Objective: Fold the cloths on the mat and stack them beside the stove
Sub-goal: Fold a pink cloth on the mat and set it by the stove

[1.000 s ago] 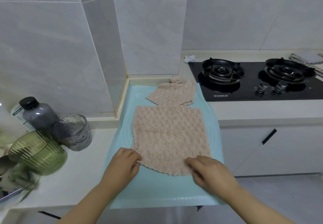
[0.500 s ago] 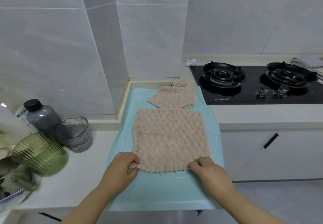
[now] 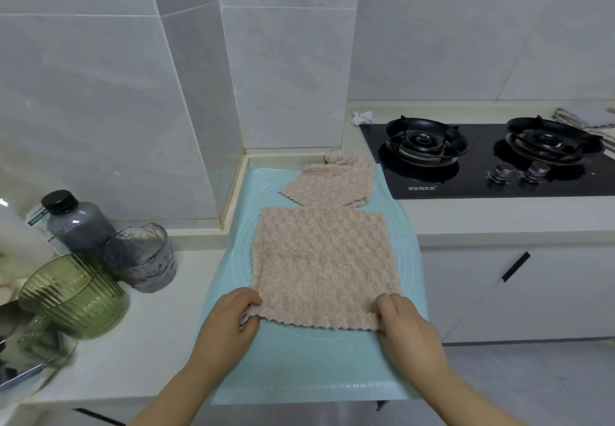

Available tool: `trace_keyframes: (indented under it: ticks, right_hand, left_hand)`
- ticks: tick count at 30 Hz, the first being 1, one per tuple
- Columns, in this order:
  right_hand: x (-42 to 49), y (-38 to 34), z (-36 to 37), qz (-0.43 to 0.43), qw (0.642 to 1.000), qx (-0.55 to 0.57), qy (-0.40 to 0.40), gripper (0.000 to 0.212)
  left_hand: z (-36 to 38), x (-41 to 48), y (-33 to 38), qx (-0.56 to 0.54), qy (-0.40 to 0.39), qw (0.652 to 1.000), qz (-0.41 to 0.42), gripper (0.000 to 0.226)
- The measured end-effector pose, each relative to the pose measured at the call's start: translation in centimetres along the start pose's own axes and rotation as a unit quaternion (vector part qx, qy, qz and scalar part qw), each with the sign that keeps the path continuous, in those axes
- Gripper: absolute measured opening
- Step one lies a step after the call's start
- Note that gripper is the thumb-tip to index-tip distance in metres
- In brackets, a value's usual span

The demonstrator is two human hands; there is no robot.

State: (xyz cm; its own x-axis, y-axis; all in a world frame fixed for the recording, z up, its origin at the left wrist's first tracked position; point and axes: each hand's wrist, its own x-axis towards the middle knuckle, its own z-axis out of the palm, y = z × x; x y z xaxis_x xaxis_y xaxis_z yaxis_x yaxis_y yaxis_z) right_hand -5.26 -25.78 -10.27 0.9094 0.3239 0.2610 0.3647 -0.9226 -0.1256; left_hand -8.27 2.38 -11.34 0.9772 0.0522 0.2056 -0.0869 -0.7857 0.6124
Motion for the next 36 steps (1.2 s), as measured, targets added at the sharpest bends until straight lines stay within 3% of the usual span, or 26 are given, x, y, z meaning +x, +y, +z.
trace_keyframes:
  ticks: [2, 5, 7, 12, 16, 19, 22, 24, 30, 33, 36]
  right_hand:
    - [-0.4, 0.9, 0.1, -0.002, 1.000, 0.025, -0.015, 0.064]
    - [-0.7, 1.8, -0.3, -0.014, 0.995, 0.091, -0.039, 0.033]
    - [-0.2, 2.4, -0.7, 0.027, 0.987, 0.146, -0.068, 0.022]
    - [1.1, 2.5, -2.1, 0.122, 0.936, 0.321, -0.076, 0.022]
    - [1.0, 2.7, -2.6, 0.182, 0.876, 0.434, -0.109, 0.021]
    - [0.7, 3.0, -3.0, 0.231, 0.830, 0.495, -0.116, 0.022]
    - [0.6, 3.2, -3.4, 0.244, 0.807, 0.518, -0.145, 0.020]
    - [0.6, 3.1, -3.5, 0.242, 0.804, 0.517, -0.170, 0.011]
    - [0.7, 3.3, -4.0, 0.219, 0.811, 0.487, -0.237, 0.010]
    - [1.3, 3.5, -4.3, 0.221, 0.803, 0.502, -0.234, 0.005]
    - [2.2, 4.0, -3.9, 0.228, 0.830, 0.475, -0.180, 0.006]
  left_hand:
    - [-0.5, 0.3, -0.4, 0.005, -0.013, 1.000, 0.006, 0.014]
    - [-1.3, 0.4, -0.9, 0.034, -0.019, 0.999, 0.020, 0.006]
    - [-1.7, 0.4, -1.2, 0.071, -0.008, 0.997, 0.039, 0.016]
    - [-2.1, 0.7, -1.5, 0.047, -0.002, 0.997, 0.054, 0.020]
    - [-3.1, 0.6, -0.4, -0.011, -0.025, 0.999, -0.035, 0.031]
    - [-3.4, 0.7, -0.4, -0.008, -0.077, 0.996, -0.042, 0.034]
    - [-4.2, 1.2, -0.3, -0.024, -0.108, 0.992, -0.065, 0.033]
    - [-4.6, 1.6, -0.4, -0.027, -0.125, 0.989, -0.073, 0.032]
    - [-5.3, 2.4, 0.7, -0.039, -0.167, 0.983, -0.063, 0.018]
    - [-5.6, 3.3, 1.1, -0.035, -0.189, 0.979, -0.065, 0.018]
    - [-5.8, 4.6, 1.2, -0.018, -0.163, 0.984, -0.069, 0.023]
